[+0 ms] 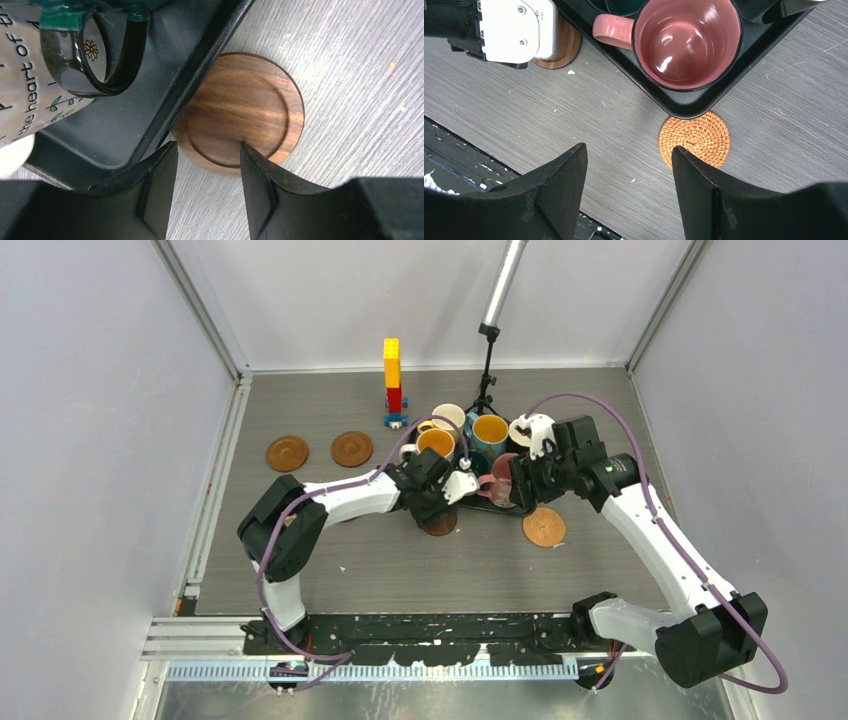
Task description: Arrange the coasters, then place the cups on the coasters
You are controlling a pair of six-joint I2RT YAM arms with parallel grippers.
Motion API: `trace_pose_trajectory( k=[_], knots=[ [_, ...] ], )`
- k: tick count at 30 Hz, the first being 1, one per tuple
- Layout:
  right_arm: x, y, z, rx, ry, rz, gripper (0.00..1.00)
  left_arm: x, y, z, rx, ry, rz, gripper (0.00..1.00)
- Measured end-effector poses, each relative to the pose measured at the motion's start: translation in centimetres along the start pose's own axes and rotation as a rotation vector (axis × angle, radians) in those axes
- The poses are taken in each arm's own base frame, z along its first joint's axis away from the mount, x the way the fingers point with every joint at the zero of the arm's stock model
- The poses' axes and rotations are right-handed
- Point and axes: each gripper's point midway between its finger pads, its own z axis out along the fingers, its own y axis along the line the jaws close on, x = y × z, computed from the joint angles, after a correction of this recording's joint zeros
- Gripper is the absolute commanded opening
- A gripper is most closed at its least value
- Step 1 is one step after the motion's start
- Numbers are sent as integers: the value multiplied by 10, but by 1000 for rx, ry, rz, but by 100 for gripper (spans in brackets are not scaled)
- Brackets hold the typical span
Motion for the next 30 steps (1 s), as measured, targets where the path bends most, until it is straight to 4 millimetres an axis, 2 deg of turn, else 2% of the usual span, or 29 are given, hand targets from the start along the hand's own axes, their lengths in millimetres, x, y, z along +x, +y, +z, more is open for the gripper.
trace_pose_trajectory(
  k=[5, 8, 13, 21, 24, 30],
  knots=[
    [0, 0, 0, 0, 0, -2, 67, 2, -1, -1, -2, 0, 4, 50],
    [0, 0, 0, 0, 0, -3, 67, 15, -6, -8, 6, 14, 13, 50],
    [0, 0, 0, 0, 1, -3, 67, 48, -18, -26, 22, 54, 49, 50],
    [2, 0, 3, -5, 14, 1, 67, 111, -29, -61, 58, 127, 69, 53],
    [3, 0, 6, -10, 24, 3, 67, 135, -24, -72, 65, 160, 36, 53],
    [3, 1, 8, -17, 31, 4, 67, 181, 4, -92, 56, 241, -85, 53]
  ],
)
